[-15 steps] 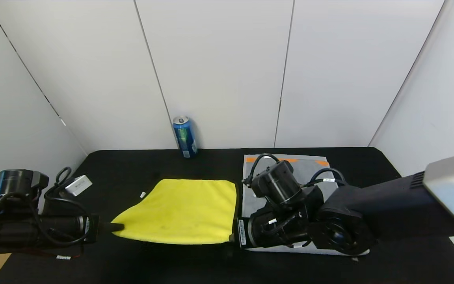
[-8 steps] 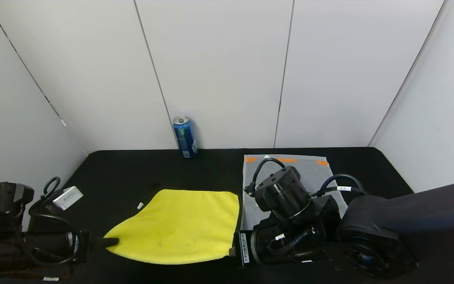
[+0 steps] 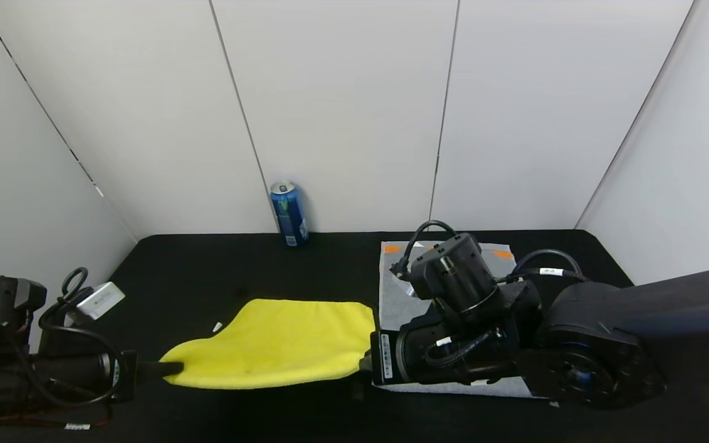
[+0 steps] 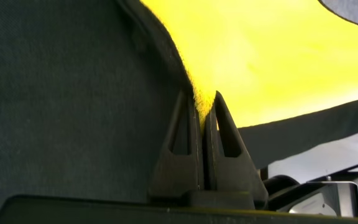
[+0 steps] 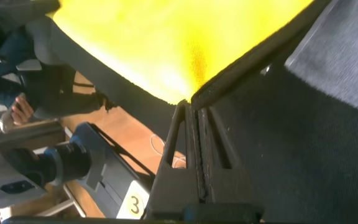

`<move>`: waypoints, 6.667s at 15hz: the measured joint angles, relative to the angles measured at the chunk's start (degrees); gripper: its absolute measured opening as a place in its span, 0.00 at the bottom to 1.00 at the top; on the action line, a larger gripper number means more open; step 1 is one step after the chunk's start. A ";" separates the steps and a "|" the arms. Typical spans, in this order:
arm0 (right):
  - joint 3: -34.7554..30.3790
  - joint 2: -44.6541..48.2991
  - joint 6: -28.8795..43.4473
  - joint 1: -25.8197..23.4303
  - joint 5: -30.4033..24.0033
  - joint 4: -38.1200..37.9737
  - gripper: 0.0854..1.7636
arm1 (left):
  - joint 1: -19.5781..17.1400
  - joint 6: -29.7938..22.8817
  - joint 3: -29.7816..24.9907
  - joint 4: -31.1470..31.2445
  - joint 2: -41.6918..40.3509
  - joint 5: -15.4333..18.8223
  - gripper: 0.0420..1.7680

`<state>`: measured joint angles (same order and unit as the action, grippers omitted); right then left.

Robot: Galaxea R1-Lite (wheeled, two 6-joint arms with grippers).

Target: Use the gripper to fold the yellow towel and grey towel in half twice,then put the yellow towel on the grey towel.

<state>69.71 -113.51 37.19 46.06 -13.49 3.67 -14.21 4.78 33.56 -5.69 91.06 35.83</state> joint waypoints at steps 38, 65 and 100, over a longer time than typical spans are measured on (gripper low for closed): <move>27.21 -22.03 -4.41 -10.64 -0.02 0.27 0.70 | 4.07 -0.13 21.94 -13.79 25.81 -0.02 0.71; 17.80 -10.91 -3.96 -10.40 3.05 0.02 0.96 | 1.12 -5.56 19.80 -7.98 27.67 0.76 0.96; 17.36 -15.32 -3.01 -11.63 2.69 5.25 0.97 | 4.79 -5.64 18.05 -14.28 32.22 0.68 0.07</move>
<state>87.07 -128.83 34.18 34.43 -10.80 8.92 -9.42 -0.87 51.61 -19.97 123.28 36.51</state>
